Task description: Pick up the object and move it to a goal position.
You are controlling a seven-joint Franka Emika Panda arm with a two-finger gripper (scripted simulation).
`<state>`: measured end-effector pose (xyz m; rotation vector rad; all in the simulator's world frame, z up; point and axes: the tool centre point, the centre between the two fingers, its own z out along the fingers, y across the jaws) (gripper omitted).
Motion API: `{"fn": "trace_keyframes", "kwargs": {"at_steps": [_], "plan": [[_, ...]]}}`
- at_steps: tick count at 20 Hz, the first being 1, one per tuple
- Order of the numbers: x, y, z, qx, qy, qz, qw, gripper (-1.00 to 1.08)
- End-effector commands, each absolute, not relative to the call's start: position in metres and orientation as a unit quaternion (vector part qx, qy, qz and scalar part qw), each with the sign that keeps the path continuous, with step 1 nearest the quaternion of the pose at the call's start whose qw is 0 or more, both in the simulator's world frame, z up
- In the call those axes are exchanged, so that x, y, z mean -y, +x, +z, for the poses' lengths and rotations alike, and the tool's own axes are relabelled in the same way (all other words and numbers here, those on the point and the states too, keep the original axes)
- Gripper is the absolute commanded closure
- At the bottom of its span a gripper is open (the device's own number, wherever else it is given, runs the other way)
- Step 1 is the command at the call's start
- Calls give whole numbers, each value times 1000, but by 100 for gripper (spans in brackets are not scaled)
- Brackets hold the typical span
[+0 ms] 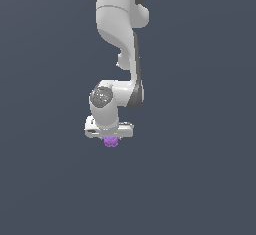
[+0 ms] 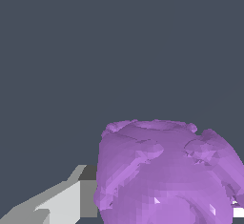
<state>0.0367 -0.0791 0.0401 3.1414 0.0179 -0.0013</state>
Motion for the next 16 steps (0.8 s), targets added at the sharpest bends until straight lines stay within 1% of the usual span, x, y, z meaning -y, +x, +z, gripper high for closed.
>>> {"fn": "trace_keyframes", "kwargs": {"at_steps": [1, 9, 16], "plan": [[77, 36, 43, -6, 1000, 0, 0, 108], [58, 29, 73, -6, 1000, 0, 0, 108], [23, 16, 127, -6, 1000, 0, 0, 108]]}}
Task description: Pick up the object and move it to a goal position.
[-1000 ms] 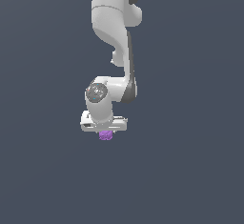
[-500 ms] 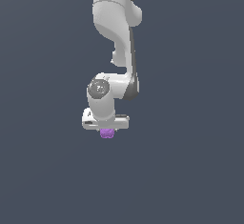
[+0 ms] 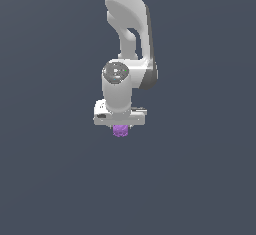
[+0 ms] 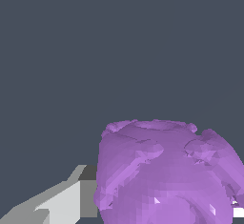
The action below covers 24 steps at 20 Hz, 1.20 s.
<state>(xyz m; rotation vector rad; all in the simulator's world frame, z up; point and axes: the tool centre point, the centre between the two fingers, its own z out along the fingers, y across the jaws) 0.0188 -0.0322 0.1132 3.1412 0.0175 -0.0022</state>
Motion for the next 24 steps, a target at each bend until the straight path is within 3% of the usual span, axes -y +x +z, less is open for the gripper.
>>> {"fn": "trace_keyframes", "kwargs": {"at_steps": [1, 14, 24], "plan": [[17, 13, 137, -6, 1000, 0, 0, 108], [-49, -7, 241, -6, 1000, 0, 1, 108], [-61, -9, 259, -6, 1000, 0, 0, 108]]}}
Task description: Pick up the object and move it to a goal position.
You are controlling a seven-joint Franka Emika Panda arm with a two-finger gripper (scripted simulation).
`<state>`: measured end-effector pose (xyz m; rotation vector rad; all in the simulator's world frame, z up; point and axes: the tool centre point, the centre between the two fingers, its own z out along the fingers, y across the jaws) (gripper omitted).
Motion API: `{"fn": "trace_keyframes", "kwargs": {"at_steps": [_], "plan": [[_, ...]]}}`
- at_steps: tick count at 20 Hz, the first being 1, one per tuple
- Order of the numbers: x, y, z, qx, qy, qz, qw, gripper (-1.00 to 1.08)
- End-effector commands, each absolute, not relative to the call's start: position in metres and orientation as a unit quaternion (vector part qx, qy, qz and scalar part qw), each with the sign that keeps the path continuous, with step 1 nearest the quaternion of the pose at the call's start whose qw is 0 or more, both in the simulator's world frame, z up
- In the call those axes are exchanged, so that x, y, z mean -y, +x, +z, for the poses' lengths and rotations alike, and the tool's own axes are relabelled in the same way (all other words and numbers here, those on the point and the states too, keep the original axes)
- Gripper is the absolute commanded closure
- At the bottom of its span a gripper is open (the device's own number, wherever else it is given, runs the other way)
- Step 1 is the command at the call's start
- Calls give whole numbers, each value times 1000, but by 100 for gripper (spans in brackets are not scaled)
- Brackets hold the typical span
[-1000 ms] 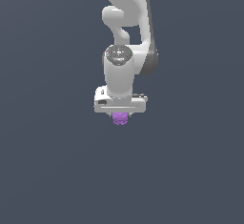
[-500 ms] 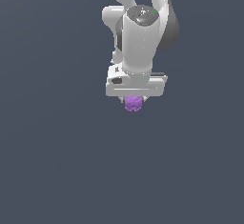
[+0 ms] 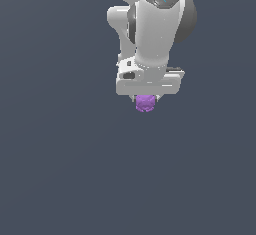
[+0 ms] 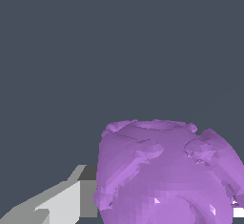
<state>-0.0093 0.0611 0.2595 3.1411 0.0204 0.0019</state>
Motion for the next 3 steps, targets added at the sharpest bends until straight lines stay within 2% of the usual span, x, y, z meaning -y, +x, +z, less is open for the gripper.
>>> {"fn": "trace_keyframes", "kwargs": {"at_steps": [1, 3], "plan": [[-60, -9, 257, -6, 1000, 0, 0, 108], [-59, -8, 256, -6, 1000, 0, 0, 108]]}}
